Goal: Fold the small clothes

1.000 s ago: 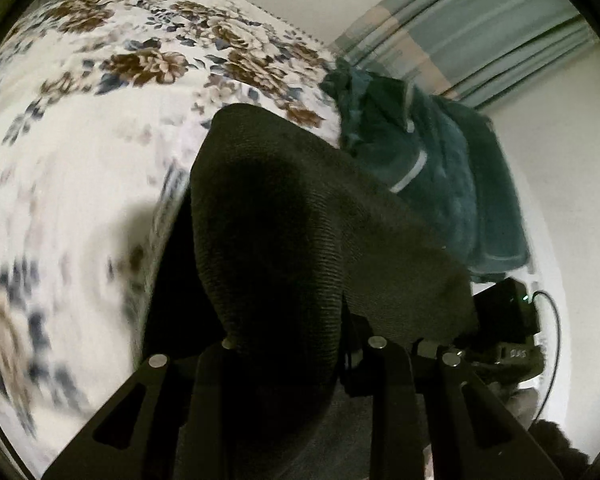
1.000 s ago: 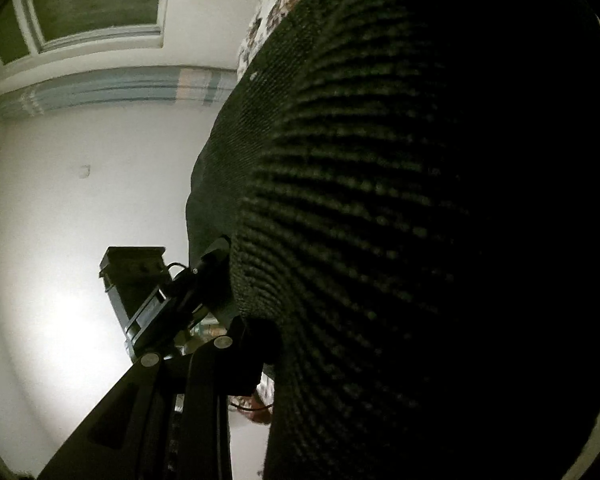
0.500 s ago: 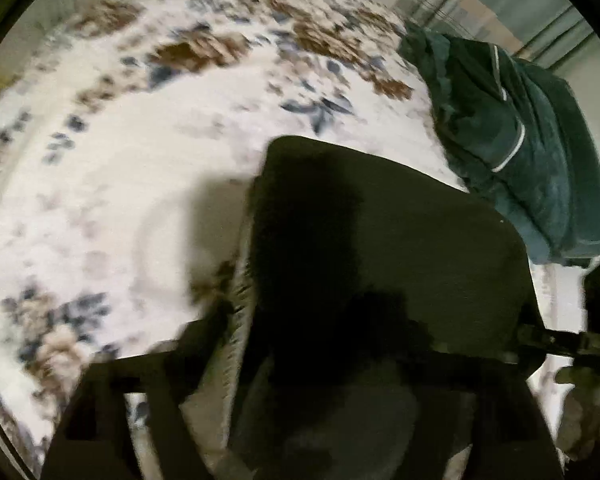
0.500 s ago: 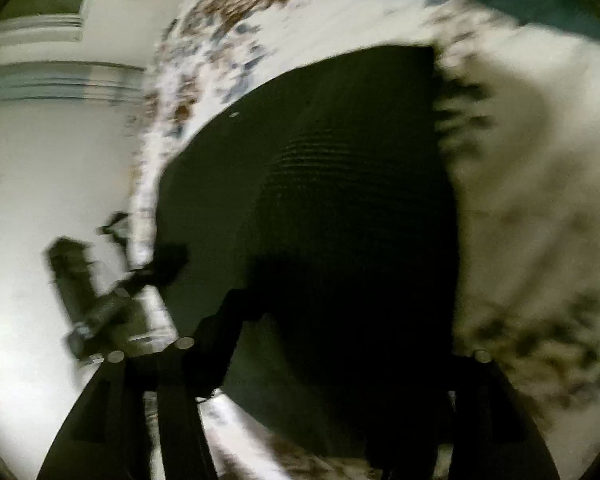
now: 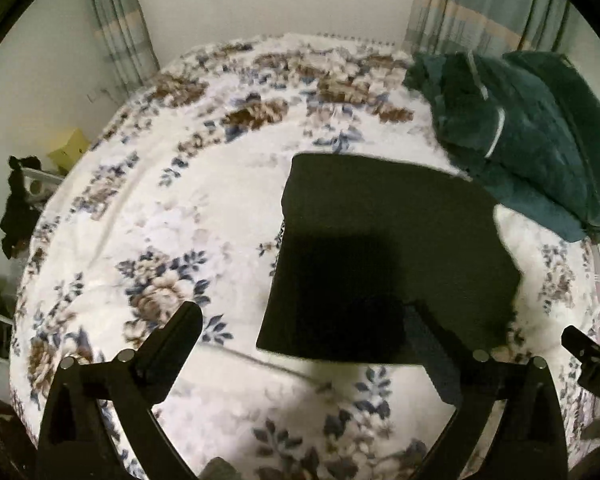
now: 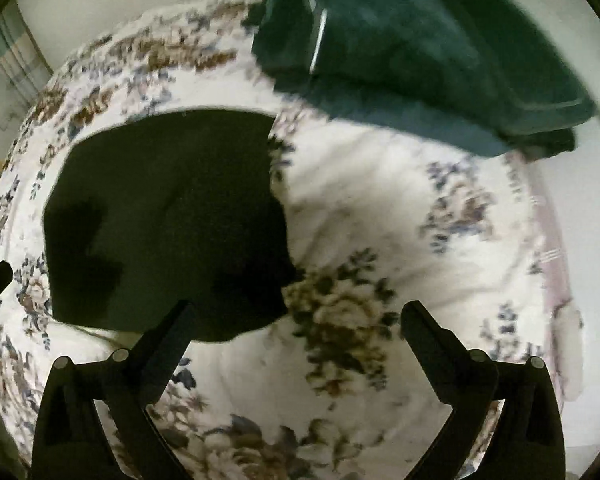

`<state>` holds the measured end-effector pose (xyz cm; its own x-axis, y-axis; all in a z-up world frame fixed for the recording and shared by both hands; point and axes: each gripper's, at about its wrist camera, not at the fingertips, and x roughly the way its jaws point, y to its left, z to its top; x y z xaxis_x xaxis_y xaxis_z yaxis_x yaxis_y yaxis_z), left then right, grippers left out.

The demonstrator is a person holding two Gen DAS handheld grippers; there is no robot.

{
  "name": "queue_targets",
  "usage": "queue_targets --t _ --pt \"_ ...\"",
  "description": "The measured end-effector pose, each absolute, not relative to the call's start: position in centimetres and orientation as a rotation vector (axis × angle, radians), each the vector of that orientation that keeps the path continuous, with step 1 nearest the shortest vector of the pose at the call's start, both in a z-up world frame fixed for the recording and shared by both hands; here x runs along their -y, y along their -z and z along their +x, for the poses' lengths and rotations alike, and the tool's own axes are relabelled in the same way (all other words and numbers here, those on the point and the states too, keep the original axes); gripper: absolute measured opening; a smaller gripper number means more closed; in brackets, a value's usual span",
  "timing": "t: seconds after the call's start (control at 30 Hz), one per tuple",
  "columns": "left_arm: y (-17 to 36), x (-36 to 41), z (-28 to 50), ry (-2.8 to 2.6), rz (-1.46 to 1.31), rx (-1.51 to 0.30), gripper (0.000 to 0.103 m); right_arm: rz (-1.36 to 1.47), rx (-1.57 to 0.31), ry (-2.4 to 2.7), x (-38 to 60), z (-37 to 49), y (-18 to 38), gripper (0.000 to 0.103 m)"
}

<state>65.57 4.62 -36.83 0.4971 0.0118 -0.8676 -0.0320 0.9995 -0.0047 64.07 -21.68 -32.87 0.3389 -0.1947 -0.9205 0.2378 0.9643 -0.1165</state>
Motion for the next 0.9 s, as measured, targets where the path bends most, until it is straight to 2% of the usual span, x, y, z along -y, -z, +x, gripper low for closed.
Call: queue_targets --t 0.47,0.9 --pt "20.5 -3.0 50.1 -0.016 0.043 -0.821 0.103 -0.005 -0.947 0.292 17.9 47.0 13.2 0.103" --pt "11.0 -2.4 36.5 0.030 0.029 -0.685 0.103 -0.037 -0.746 0.250 15.5 29.8 -0.3 0.103"
